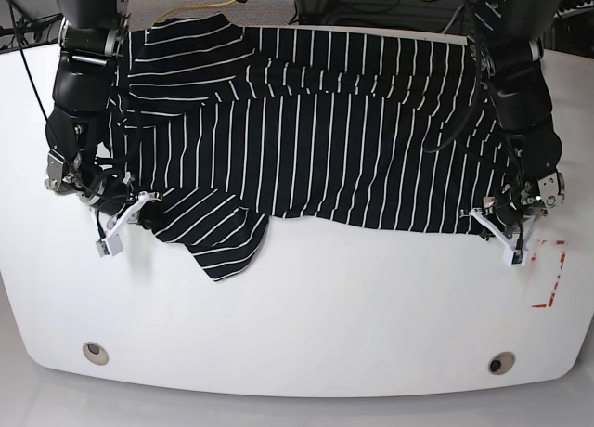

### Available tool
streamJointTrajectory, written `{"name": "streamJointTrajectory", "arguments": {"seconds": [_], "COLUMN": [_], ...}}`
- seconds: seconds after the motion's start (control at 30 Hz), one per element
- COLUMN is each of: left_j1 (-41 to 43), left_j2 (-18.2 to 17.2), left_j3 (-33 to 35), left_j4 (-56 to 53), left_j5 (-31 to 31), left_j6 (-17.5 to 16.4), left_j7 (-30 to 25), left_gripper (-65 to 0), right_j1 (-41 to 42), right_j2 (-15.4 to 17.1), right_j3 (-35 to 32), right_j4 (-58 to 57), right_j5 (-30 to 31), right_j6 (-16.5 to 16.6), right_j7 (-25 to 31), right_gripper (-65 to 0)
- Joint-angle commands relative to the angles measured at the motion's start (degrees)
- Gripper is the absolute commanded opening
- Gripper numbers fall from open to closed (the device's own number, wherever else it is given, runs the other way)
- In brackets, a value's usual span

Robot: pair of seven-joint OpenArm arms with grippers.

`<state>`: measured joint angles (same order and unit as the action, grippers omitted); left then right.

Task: Fold the T-shirt properly
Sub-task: 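Grasp the hem corners with both grippers, then fold the hem back over the shirt toward the held collar edge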

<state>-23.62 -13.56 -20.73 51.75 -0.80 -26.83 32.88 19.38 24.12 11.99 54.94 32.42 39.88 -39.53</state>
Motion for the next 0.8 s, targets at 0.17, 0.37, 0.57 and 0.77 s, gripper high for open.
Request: {"name": "streamJointTrajectory", "arguments": {"seconds": [0.17, 0.37, 0.57, 0.77], "left_j1": [1.7, 5.6, 10.9, 16.0], "left_j2": [-0.5, -0.2, 0.9, 1.4], "left_j3": [-0.1, -1.3, -6.9, -10.3], "left_j4": [12.6, 22.8, 32.8, 41.1], "left_j5": [0.2, 0.1, -4.2, -4.5], "left_j6": [-0.2, -0.2, -3.9, -7.1], "left_j7": [2.3, 7.2, 12.6, 20.4], "left_gripper": [-65.0, -65.0, -65.0, -65.0], "right_j1": [1.5, -1.0, -5.6, -10.8], "right_j2": [3.2, 3.8, 3.4, 2.3], "right_j3": [0.6, 1.4, 8.5, 12.1], "right_j4": [7.1, 15.1, 27.0, 37.4], "right_j5": [1.2, 1.4, 1.5, 1.5], "right_j6": [0.1, 0.1, 0.1, 0.1], "right_j7": [-2.9, -7.7, -15.7, -22.2], "right_gripper": [-65.0, -65.0, -65.0, -65.0]}}
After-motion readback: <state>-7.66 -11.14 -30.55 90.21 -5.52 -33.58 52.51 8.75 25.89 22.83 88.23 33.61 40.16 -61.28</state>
